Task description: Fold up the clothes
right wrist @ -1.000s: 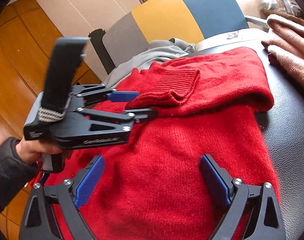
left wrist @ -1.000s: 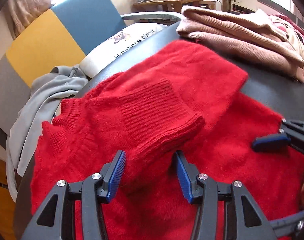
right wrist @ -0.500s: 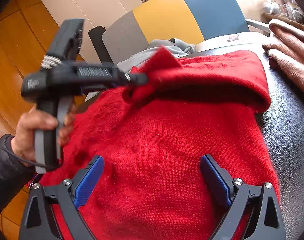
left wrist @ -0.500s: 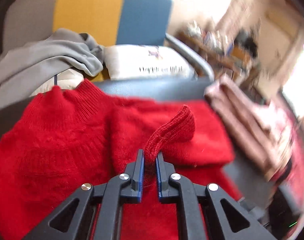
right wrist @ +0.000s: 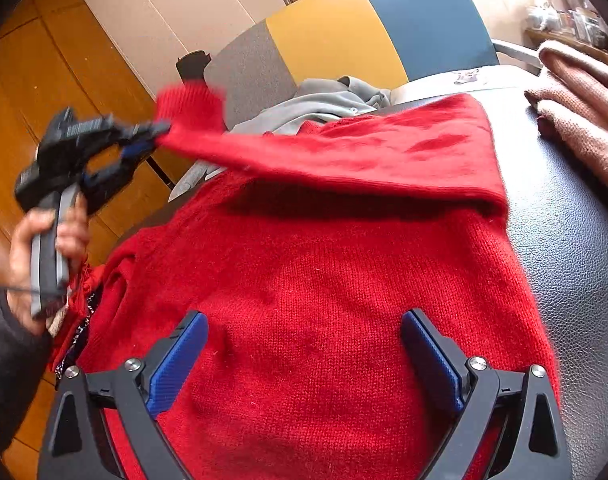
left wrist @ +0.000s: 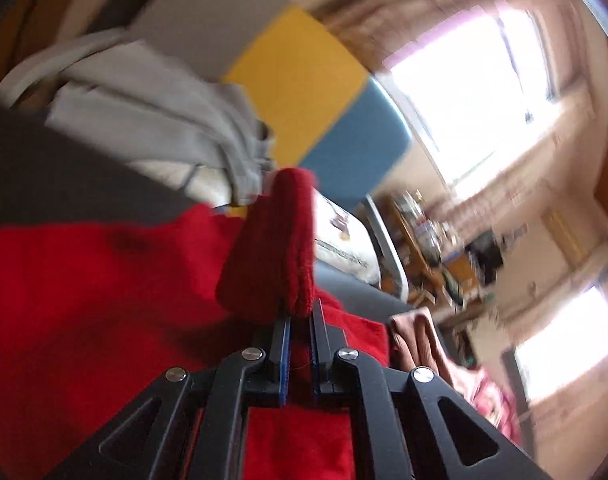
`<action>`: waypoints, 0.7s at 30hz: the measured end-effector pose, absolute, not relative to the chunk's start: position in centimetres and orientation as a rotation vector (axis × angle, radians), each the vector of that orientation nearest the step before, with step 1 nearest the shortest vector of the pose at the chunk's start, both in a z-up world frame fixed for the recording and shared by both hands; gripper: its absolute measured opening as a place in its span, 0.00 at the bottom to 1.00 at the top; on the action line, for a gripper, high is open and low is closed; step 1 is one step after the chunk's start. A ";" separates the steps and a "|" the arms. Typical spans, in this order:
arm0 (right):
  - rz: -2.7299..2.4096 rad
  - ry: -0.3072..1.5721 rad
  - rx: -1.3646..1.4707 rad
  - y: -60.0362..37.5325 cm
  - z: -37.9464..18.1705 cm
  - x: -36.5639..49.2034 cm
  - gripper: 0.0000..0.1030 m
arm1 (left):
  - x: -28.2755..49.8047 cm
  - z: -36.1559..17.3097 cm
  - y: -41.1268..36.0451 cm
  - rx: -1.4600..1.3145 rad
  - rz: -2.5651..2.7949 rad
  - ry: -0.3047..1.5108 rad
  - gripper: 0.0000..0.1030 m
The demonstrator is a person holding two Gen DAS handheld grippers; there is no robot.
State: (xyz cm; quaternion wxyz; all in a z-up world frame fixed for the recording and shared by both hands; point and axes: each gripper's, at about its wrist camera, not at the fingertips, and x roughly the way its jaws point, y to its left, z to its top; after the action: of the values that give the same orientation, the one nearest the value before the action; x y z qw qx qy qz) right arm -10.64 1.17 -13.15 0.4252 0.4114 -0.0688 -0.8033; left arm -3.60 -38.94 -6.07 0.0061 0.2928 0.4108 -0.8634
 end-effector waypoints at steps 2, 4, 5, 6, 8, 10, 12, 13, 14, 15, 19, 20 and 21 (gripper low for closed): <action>-2.005 -0.169 1.032 1.2 -13.2 -10.7 0.96 | -2.4 -7.8 -40.0 0.931 -2.646 1.328 0.06; -1.993 -0.208 1.043 1.4 -12.9 -11.2 0.97 | -2.2 -8.1 -39.8 0.951 -2.651 1.323 0.06; -1.984 -0.240 1.050 1.5 -12.7 -11.5 0.97 | -2.1 -8.2 -39.8 0.961 -2.654 1.321 0.06; -1.975 -0.272 1.058 1.6 -12.5 -11.8 0.97 | -2.0 -8.3 -39.7 0.971 -2.657 1.318 0.06; -1.956 -0.337 1.071 1.9 -12.1 -12.5 0.97 | -1.7 -7.7 -39.5 0.942 -2.686 1.333 0.06; -1.942 -0.426 1.074 2.2 -11.4 -13.6 1.00 | -1.1 -6.0 -39.6 0.845 -2.730 1.378 0.06; -1.907 -0.511 1.089 2.0 -11.1 -15.0 1.00 | -0.4 -4.4 -39.6 0.752 -2.769 1.414 0.06; -1.879 -0.545 1.106 1.7 -11.1 -15.8 1.00 | 0.1 -4.2 -39.5 0.738 -2.779 1.398 0.06; -1.851 -0.575 1.135 1.4 -11.3 -16.5 1.00 | 0.5 -4.0 -39.4 0.723 -2.790 1.382 0.06; -1.849 -0.606 1.158 1.2 -11.7 -17.2 1.00 | 0.9 -3.9 -39.4 0.718 -2.795 1.363 0.06; -1.891 -0.714 1.198 1.0 -13.0 -19.4 1.00 | 3.1 -8.8 -40.3 0.876 -2.655 1.327 0.06; -1.908 -0.721 1.185 1.1 -13.2 -19.5 1.00 | 3.7 -10.5 -40.7 0.913 -2.607 1.337 0.06; -1.924 -0.709 1.147 1.2 -13.3 -19.3 1.00 | 4.5 -12.4 -41.1 0.947 -2.564 1.381 0.06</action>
State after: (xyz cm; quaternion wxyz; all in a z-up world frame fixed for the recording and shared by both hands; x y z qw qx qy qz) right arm -19.29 1.18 -13.27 0.3858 0.4504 -0.2782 -0.7556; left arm 4.52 -41.15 -12.36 0.0397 0.3092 0.4506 -0.8366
